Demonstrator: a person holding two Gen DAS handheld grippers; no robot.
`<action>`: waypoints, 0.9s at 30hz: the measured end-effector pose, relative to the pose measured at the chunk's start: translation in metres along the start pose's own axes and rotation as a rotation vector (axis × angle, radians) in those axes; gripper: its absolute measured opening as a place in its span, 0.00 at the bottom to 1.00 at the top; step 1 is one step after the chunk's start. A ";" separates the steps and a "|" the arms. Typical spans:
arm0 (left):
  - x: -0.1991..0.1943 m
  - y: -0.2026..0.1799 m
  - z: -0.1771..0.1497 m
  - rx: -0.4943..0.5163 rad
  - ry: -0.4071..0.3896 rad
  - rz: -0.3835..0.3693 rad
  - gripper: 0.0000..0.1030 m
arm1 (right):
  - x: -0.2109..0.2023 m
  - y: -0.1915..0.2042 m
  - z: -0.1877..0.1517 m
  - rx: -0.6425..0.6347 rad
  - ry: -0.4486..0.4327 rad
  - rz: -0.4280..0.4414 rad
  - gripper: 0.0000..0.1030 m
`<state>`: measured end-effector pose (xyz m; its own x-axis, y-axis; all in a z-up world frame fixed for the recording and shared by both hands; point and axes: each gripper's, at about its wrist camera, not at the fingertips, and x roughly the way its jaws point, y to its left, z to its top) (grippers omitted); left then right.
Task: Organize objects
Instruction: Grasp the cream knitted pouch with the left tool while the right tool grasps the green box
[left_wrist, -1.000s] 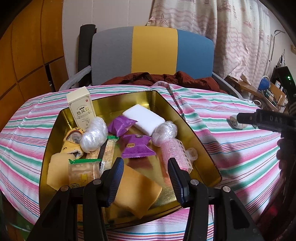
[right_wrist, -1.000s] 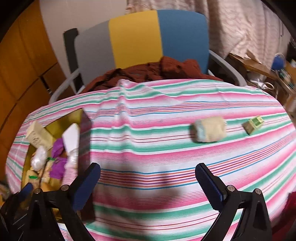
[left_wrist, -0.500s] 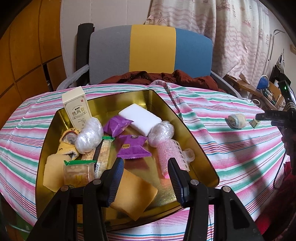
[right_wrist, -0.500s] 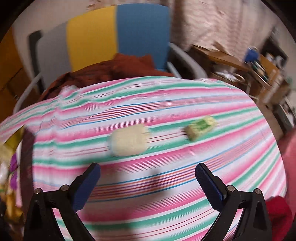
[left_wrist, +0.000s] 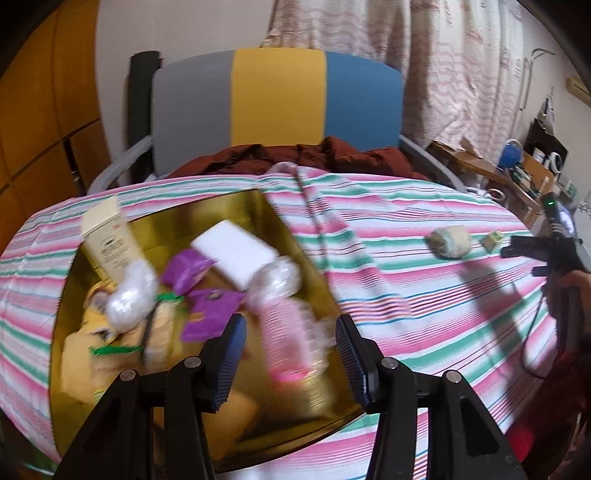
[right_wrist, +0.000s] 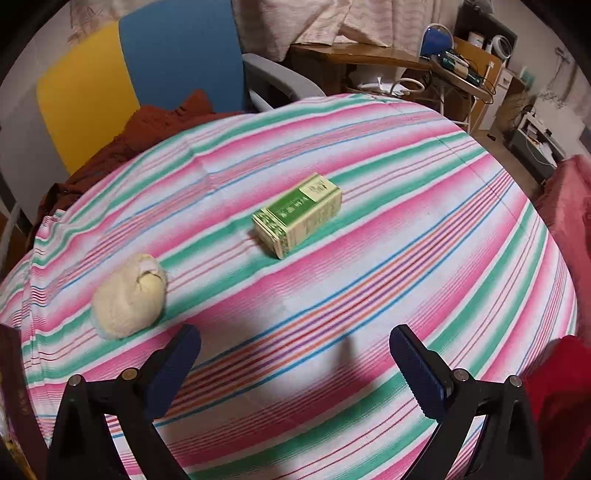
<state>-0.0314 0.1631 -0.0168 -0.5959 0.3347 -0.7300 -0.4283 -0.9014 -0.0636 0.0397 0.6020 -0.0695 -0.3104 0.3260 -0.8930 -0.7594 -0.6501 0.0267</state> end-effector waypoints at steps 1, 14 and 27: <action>0.001 -0.007 0.004 0.010 -0.003 -0.014 0.50 | 0.000 -0.001 0.000 0.006 0.000 0.001 1.00; 0.052 -0.127 0.062 0.131 0.022 -0.214 0.64 | -0.006 -0.038 0.004 0.219 -0.018 0.036 1.00; 0.145 -0.210 0.090 0.147 0.144 -0.266 0.81 | -0.010 -0.045 0.005 0.297 -0.037 0.094 1.00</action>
<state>-0.0897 0.4254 -0.0481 -0.3525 0.5015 -0.7901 -0.6558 -0.7347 -0.1737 0.0736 0.6313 -0.0595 -0.4033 0.3024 -0.8637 -0.8586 -0.4515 0.2429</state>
